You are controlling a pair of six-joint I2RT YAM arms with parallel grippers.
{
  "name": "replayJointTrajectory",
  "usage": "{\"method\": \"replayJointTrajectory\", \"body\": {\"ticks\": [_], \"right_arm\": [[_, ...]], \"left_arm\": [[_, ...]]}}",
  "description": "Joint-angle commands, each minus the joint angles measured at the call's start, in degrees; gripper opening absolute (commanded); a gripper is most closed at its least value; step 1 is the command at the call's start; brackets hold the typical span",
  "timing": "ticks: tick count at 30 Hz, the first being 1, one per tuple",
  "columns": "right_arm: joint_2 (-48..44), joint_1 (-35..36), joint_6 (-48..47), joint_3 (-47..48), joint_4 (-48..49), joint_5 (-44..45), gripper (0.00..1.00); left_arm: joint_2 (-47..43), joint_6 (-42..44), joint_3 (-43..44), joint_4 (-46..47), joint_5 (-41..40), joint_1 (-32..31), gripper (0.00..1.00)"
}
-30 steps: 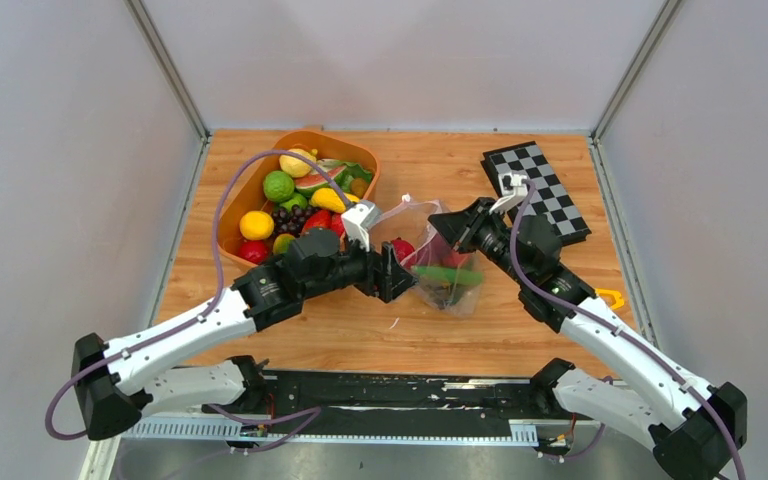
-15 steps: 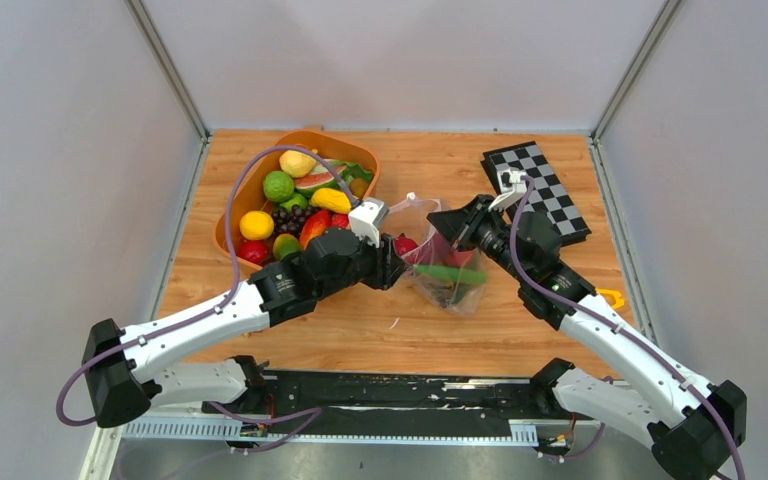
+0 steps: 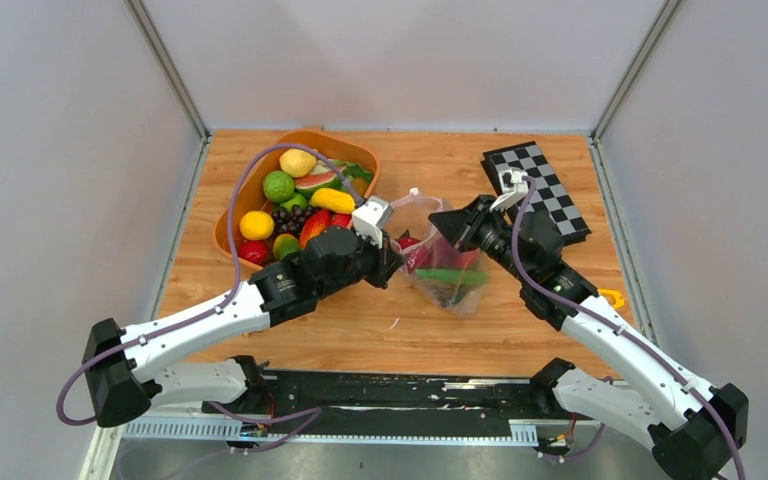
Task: Place the food in the zip-top bag and seal the zipper
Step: Adjust the zipper food storage bag at the center of the board.
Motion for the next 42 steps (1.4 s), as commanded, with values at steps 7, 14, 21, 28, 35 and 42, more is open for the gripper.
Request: {"method": "replayJointTrajectory", "body": {"ticks": [7,14,21,28,35,42], "right_arm": [[-1.47,-3.95,-14.77,10.47,-6.99,-5.22,0.43],[-4.17,-9.10,-25.40,16.48,-10.06,-10.76,0.60],[-7.85,-15.52,-30.41,10.60,-7.92,-10.28,0.59],[-10.03,-23.85,-21.86,-3.43,5.59,-23.63,0.53],[-8.21,-23.97,-24.88,-10.96,18.65,-42.90,0.57],[-5.37,-23.88,-33.44,-8.85,14.84,-63.30,0.57]], "left_arm": [[-3.07,21.65,15.30,-11.21,3.67,-0.08,0.00],[-1.37,31.42,21.23,-19.02,8.82,0.96,0.00],[-3.85,39.36,23.07,-24.61,13.08,1.23,0.00],[-7.72,45.14,24.16,-30.87,16.13,1.74,0.00],[-13.14,51.77,22.01,-36.14,24.61,1.76,0.00],[-16.19,53.49,20.92,-37.19,25.30,1.79,0.00]]}}
